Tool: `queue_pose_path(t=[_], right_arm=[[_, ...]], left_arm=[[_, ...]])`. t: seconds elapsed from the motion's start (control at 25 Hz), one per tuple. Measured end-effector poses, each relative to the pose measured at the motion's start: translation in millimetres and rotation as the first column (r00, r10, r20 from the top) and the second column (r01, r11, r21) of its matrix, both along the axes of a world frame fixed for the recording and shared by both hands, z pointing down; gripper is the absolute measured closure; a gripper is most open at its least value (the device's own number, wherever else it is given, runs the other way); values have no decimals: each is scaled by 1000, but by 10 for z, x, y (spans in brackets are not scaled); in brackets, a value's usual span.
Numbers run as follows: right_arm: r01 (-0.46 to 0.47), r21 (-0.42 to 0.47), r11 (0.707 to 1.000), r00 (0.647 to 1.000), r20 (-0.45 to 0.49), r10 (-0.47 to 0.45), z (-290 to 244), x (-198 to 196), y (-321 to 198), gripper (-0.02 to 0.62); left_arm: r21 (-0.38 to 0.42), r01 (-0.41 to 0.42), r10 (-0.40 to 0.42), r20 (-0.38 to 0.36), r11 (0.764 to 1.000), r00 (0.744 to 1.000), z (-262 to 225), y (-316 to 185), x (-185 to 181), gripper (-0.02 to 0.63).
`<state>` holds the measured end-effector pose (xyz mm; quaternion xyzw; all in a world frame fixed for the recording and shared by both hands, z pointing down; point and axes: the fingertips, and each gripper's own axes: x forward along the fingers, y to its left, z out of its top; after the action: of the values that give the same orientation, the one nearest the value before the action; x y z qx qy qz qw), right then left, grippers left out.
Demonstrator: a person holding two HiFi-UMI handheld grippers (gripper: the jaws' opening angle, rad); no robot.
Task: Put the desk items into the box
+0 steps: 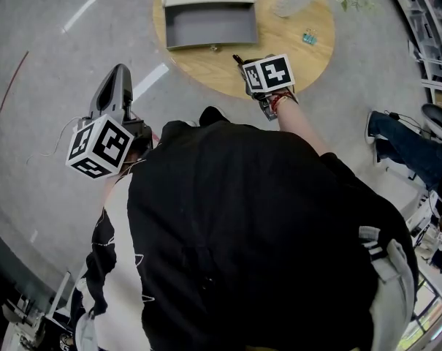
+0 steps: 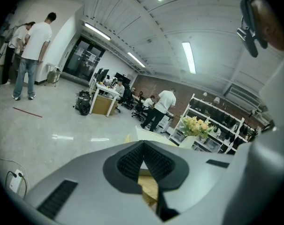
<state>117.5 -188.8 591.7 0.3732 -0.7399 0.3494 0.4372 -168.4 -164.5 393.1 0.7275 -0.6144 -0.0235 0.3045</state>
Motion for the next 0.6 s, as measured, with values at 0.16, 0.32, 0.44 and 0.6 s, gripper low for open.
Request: queue_pose_path(t=[0.16, 0.32, 0.44, 0.6], right_arm=[[-7, -5, 1000, 1000, 0, 7, 5, -23, 106, 525], [-20, -4, 1000, 1000, -1, 20, -1, -62, 213, 525], [-30, -4, 1000, 1000, 1, 30, 14, -100, 316, 525], [-50, -2, 999, 999, 2, 50, 33, -161, 461, 526]], left_arm=[[0, -21, 21, -3, 1000, 1000, 4, 29, 9, 595], [0, -44, 44, -5, 999, 999, 8, 84, -4, 595], [2, -59, 59, -6, 998, 998, 26, 132, -28, 595], [7, -83, 83, -7, 997, 997, 42, 212, -79, 595]])
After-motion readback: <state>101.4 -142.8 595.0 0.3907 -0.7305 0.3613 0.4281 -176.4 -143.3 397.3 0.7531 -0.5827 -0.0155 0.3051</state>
